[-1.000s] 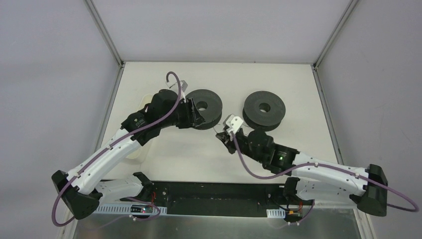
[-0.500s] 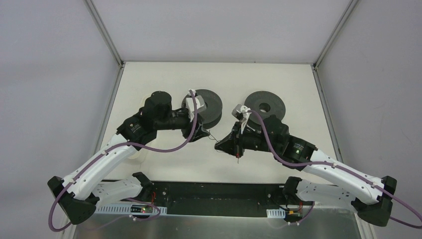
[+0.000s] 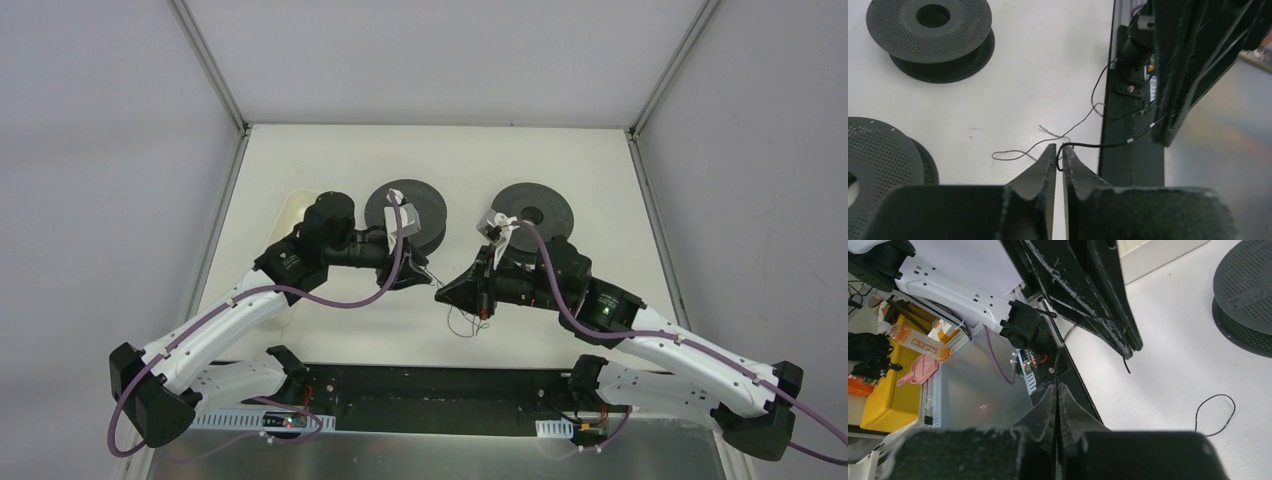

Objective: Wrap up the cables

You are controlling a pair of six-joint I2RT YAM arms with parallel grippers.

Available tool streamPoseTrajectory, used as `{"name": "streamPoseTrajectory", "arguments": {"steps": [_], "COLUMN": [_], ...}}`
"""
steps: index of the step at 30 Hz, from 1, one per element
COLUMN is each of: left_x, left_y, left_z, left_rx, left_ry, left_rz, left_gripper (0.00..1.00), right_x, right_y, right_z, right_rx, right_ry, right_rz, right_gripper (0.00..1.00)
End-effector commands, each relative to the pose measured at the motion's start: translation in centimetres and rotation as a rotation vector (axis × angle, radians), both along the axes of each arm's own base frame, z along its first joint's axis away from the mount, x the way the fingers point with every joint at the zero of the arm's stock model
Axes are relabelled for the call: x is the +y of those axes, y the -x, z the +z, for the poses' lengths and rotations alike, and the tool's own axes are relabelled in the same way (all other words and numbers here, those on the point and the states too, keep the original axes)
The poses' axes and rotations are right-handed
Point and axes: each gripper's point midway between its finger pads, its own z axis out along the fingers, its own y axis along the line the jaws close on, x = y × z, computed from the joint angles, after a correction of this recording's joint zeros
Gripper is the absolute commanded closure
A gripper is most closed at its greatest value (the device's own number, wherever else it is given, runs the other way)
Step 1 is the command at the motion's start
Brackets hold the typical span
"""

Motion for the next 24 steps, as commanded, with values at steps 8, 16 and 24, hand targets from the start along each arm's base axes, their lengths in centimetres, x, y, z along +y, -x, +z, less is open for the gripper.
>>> {"name": "streamPoseTrajectory", "arguments": {"steps": [8,16,24], "left_x": [1.1,3.3,3.3], "left_y": [-2.1,-3.9,-3.8], "left_z": [-0.9,-5.8,-6.0], "left_rx": [0.038,0.076,0.115], "left_ry": [-0.06,-0.241,-0.266], "left_rz": [0.173,0.316,0.321], "left_gripper": [1.0,1.0,0.84], "right_x": [-5.5,-6.1,-4.7], "right_y": [-8.8,-11.2,-10.6], "right_z": [-2.1,-2.8,-2.3], "right_rx": [-0.078,-0.168,-0.1], "right_ry": [0.118,0.219,0.167], "right_rz": [-0.576,-0.615,-0.53], "right_gripper": [1.0,0.99,1.0]}}
